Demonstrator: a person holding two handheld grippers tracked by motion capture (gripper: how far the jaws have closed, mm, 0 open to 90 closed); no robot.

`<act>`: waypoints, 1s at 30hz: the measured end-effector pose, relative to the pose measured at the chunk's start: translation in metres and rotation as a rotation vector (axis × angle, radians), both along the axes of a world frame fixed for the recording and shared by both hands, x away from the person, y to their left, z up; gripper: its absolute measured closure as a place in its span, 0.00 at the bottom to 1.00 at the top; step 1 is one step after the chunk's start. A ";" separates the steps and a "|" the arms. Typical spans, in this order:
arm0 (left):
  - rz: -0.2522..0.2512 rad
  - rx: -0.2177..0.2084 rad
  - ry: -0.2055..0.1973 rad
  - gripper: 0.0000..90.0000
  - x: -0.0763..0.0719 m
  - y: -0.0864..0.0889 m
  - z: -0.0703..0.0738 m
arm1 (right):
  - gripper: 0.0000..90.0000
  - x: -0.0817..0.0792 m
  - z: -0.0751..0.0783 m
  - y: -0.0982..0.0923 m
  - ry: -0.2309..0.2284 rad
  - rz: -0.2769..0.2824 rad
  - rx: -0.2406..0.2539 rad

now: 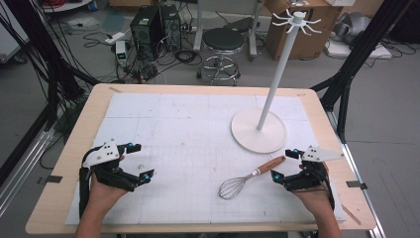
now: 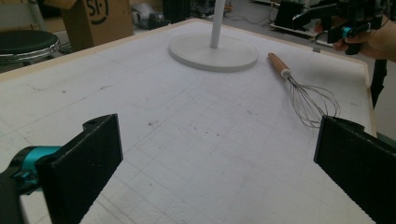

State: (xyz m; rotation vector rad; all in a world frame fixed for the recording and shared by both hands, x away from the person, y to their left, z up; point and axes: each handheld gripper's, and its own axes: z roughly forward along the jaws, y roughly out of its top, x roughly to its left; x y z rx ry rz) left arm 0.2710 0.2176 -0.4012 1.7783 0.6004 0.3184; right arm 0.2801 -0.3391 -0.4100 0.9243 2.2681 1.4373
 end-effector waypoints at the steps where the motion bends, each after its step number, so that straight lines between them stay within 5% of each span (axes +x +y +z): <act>1: 0.000 0.000 0.000 0.02 0.000 0.000 0.000 | 0.01 0.000 0.000 0.000 0.000 0.000 0.000; 17: -0.022 0.007 0.005 0.02 -0.001 -0.002 -0.004 | 0.01 -0.002 0.002 0.001 -0.003 -0.036 -0.057; 25: -0.025 0.013 0.010 0.02 -0.002 -0.004 -0.005 | 0.06 0.001 -0.002 0.008 -0.001 -0.012 -0.136; 30: -0.023 0.016 0.010 0.02 -0.001 -0.003 -0.005 | 0.06 0.006 0.000 0.011 0.002 -0.003 -0.144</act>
